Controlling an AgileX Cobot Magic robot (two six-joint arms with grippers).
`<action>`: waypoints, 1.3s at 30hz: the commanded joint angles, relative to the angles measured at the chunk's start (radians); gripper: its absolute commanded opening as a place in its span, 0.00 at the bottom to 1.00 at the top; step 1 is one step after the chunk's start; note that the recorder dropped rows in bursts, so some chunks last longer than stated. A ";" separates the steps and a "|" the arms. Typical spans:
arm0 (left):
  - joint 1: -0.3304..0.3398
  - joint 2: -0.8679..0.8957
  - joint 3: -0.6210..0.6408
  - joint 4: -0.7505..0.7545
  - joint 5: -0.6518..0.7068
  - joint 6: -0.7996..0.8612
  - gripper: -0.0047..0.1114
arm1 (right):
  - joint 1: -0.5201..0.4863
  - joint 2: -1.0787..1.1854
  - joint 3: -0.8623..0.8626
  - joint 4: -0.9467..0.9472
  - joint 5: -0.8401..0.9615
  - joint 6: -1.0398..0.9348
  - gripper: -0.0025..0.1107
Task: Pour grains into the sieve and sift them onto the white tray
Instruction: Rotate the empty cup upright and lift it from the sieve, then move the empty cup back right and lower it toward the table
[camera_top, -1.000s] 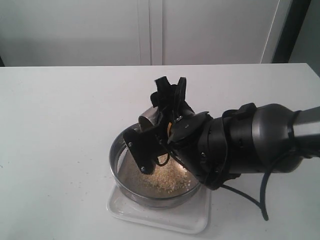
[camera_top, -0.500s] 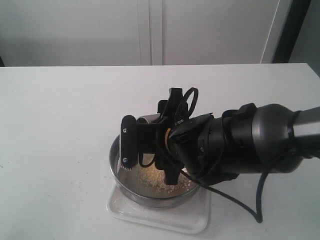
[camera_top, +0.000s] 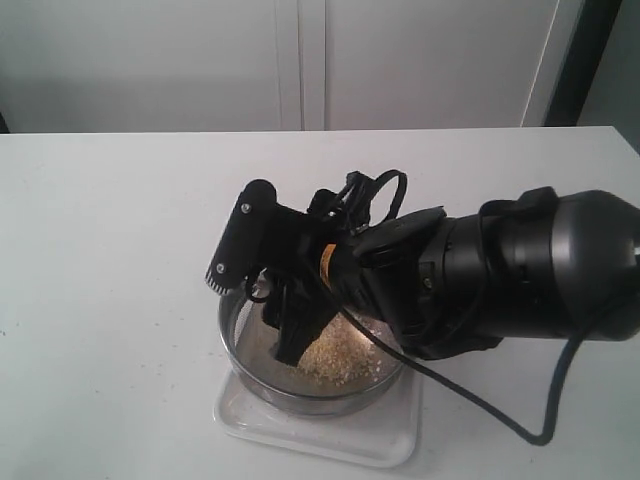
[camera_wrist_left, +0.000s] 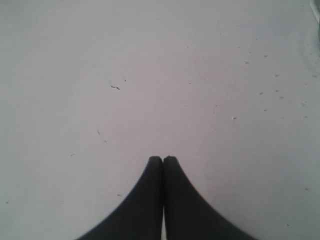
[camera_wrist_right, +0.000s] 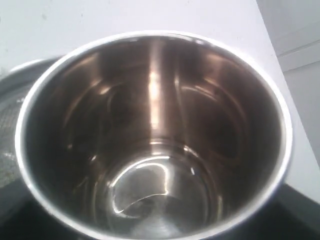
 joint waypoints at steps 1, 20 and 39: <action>-0.002 -0.004 0.005 -0.010 -0.004 -0.005 0.04 | -0.020 -0.044 0.000 -0.002 -0.036 0.121 0.02; -0.002 -0.004 0.005 -0.010 -0.004 -0.005 0.04 | -0.238 -0.089 0.007 0.008 -0.358 0.309 0.02; -0.002 -0.004 0.005 -0.010 -0.004 -0.005 0.04 | -0.301 -0.147 0.060 0.051 -0.406 0.316 0.02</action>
